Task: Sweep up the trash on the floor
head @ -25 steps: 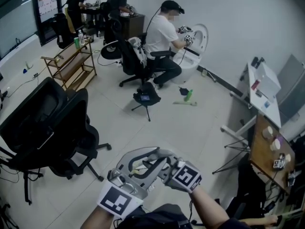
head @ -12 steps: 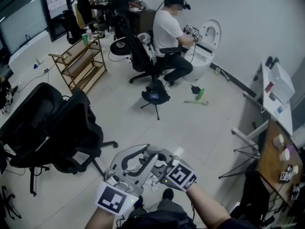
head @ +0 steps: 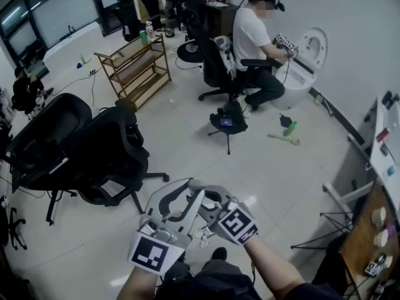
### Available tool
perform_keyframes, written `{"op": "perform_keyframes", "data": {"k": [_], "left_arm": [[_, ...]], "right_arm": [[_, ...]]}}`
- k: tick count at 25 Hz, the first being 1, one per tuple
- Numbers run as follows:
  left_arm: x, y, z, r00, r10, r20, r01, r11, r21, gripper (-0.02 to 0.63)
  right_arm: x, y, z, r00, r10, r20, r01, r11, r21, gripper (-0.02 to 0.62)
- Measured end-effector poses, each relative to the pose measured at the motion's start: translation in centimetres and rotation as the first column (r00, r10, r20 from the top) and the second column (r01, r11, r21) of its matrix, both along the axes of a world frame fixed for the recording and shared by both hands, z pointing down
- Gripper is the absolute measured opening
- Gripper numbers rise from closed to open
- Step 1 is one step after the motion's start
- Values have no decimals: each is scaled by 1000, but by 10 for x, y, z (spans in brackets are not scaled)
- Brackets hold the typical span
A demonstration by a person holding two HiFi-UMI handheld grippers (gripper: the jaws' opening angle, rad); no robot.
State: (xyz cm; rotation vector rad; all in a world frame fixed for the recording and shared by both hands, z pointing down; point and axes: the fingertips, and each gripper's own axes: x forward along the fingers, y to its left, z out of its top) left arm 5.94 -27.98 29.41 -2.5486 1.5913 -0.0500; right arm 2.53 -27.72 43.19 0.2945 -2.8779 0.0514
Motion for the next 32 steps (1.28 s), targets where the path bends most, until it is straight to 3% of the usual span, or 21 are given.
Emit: {"op": "perform_keyframes", "data": {"k": [7, 18, 29, 32], "left_arm": [[-20, -11, 19, 1000, -23, -13, 22, 1000, -18, 89], [-97, -47, 103, 999, -24, -39, 23, 999, -28, 87], [-104, -68, 194, 994, -106, -20, 104, 992, -72, 87], [-108, -71, 206, 992, -126, -23, 124, 989, -79, 86]], "right_arm": [[-22, -10, 21, 999, -34, -19, 34, 999, 1, 101], [-99, -46, 108, 997, -68, -47, 68, 998, 5, 101], [-110, -64, 200, 986, -138, -98, 138, 990, -6, 101], [-111, -65, 210, 988, -139, -69, 137, 990, -25, 103]]}}
